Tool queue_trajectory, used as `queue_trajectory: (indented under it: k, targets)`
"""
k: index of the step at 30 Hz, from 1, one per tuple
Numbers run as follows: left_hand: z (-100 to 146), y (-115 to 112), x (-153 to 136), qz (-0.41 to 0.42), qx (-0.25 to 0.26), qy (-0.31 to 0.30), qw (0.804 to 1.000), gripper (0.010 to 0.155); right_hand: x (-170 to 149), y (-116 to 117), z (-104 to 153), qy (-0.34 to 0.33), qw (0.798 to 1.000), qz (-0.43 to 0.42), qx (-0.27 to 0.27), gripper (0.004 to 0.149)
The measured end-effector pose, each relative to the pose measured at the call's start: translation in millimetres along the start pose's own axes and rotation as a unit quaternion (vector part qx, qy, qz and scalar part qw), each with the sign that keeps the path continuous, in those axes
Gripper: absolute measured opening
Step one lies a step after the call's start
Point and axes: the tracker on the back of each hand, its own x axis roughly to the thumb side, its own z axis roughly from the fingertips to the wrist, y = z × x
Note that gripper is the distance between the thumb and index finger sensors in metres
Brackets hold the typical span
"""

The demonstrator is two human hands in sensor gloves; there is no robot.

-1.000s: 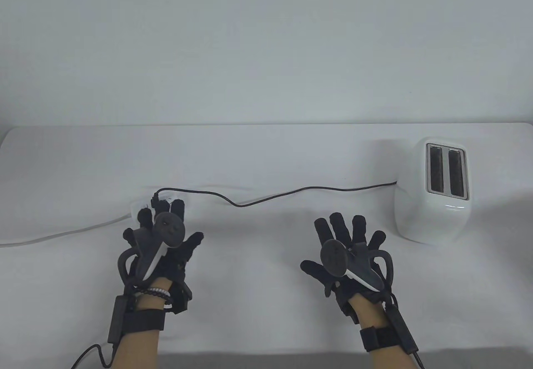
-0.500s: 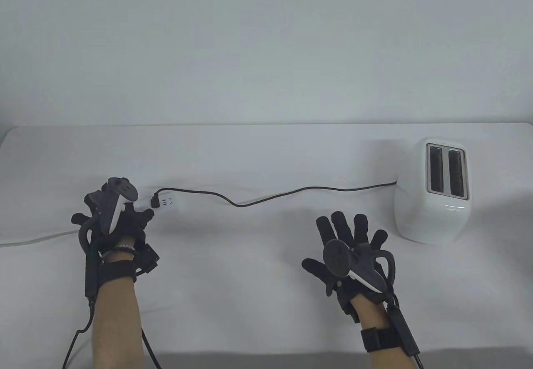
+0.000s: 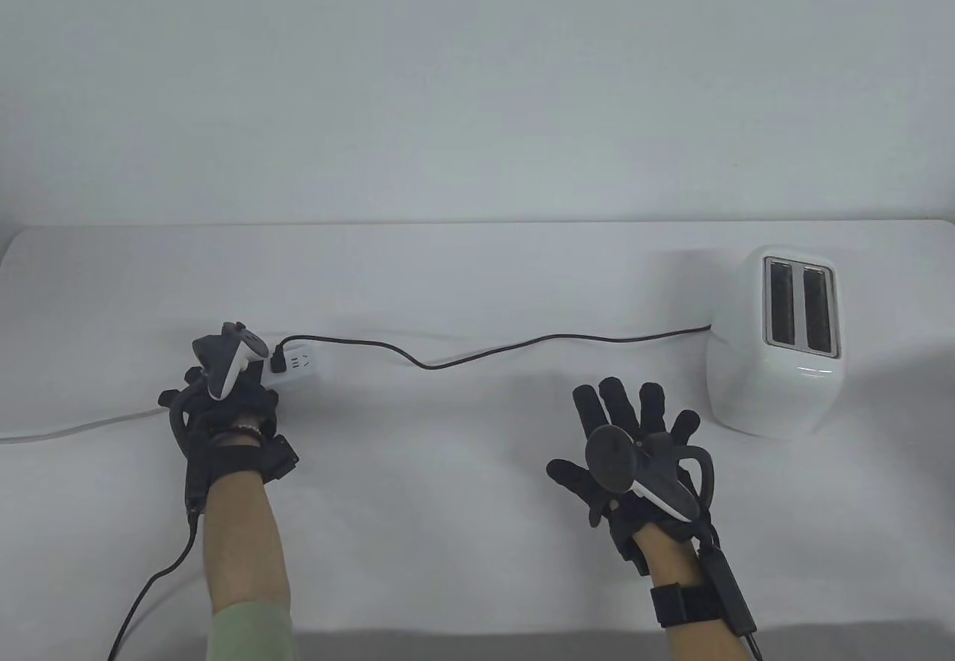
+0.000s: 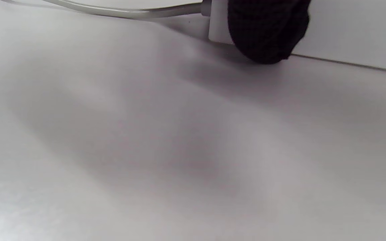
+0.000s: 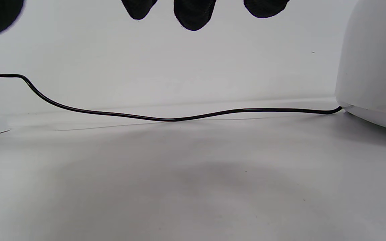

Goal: Unplug the toaster

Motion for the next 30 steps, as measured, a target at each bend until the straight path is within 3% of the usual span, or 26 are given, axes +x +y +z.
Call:
queue_trajectory:
  k: [6,13,21,30]
  targets:
    - [6.9,-1.4,-2.4,-0.014,0.036,-0.015,0.999,0.085,-2.0,-1.1,0.4,0.002,1.000,-0.006,-0.005,0.101]
    - [27.1,1.9,-13.5,-0.018,0.090,-0.091,0.992,0.086,-3.8,-5.5,2.4,0.002,1.000,-0.018,-0.016,0.100]
    - [73.6,-1.8,-5.6,-0.023,0.158,-0.247,0.956,0.086,-11.5,-10.0,5.5,0.011,0.999,-0.035,-0.027,0.101]
    - [121.9,-24.0,26.8,-0.059,0.163,-0.329,0.928,0.086,-24.4,-18.2,10.9,0.025,0.996,-0.067,-0.045,0.101]
